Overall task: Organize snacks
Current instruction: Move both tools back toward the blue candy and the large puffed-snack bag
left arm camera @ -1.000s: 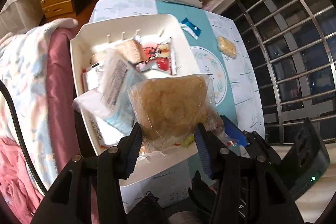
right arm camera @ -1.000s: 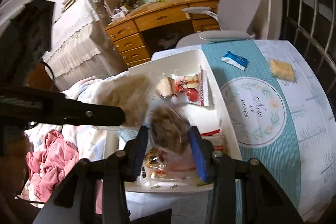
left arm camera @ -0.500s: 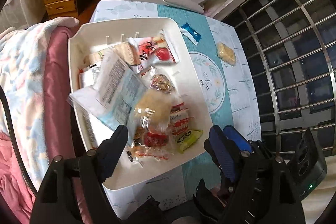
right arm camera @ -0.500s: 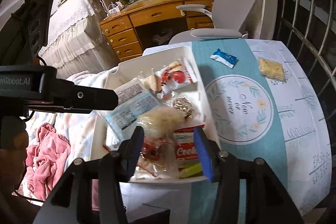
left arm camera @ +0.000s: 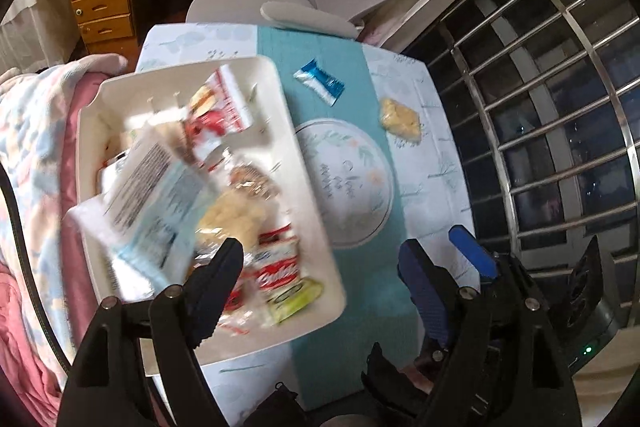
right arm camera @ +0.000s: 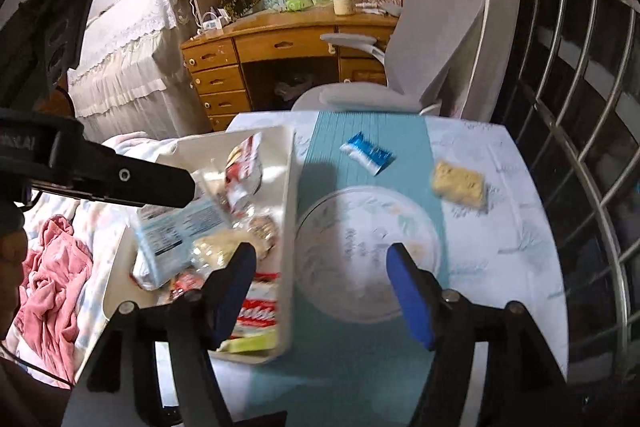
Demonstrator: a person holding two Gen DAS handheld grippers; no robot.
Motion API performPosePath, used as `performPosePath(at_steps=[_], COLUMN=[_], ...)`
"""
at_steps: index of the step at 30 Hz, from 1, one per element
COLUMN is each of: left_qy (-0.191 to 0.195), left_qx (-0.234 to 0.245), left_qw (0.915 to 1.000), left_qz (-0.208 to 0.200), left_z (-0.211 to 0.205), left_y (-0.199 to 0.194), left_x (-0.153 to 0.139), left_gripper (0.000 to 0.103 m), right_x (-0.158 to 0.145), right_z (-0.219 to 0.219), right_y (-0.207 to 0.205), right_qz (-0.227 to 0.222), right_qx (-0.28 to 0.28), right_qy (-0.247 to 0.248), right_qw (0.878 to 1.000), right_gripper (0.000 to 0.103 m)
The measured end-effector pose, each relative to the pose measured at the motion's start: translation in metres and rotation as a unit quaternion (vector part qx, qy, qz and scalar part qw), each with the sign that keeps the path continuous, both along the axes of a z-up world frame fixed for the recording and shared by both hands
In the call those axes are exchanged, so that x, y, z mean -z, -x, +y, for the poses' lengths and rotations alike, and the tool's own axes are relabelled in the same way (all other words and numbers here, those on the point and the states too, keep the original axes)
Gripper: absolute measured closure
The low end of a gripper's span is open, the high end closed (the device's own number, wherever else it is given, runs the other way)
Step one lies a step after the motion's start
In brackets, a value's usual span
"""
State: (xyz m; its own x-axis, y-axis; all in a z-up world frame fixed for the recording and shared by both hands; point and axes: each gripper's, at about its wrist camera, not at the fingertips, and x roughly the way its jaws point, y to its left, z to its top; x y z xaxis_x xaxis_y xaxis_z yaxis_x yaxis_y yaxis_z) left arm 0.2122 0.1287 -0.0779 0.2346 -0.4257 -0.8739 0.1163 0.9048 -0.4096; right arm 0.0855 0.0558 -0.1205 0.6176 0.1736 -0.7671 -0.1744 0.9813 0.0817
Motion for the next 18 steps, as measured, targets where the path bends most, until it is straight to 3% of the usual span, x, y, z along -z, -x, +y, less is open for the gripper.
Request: performPosePath(at_steps=[5, 8, 18], left_qy=[-0.008, -0.001, -0.006], left_qx=[-0.011, -0.019, -0.073], left_qw=[0.9999, 0.9998, 0.9973], left_qz=[-0.01, -0.008, 0.002], left_z=[-0.035, -0.054, -0.11], left_y=[-0.022, -0.036, -0.099], left_x=[-0.008, -0.008, 0.006], left_gripper=[0.022, 0.022, 0.02], right_x=[-0.013, -0.016, 0.015], right_z=[-0.044, -0.064, -0.108], right_y=[-0.028, -0.044, -0.095], right_qz=[-0.02, -0.034, -0.021], right_qx=[-0.01, -0.013, -0.065], right_qy=[0.011, 0.02, 0.037], right_qw=[1.0, 0.999, 0.997], right_gripper=[0.034, 0.028, 0.027])
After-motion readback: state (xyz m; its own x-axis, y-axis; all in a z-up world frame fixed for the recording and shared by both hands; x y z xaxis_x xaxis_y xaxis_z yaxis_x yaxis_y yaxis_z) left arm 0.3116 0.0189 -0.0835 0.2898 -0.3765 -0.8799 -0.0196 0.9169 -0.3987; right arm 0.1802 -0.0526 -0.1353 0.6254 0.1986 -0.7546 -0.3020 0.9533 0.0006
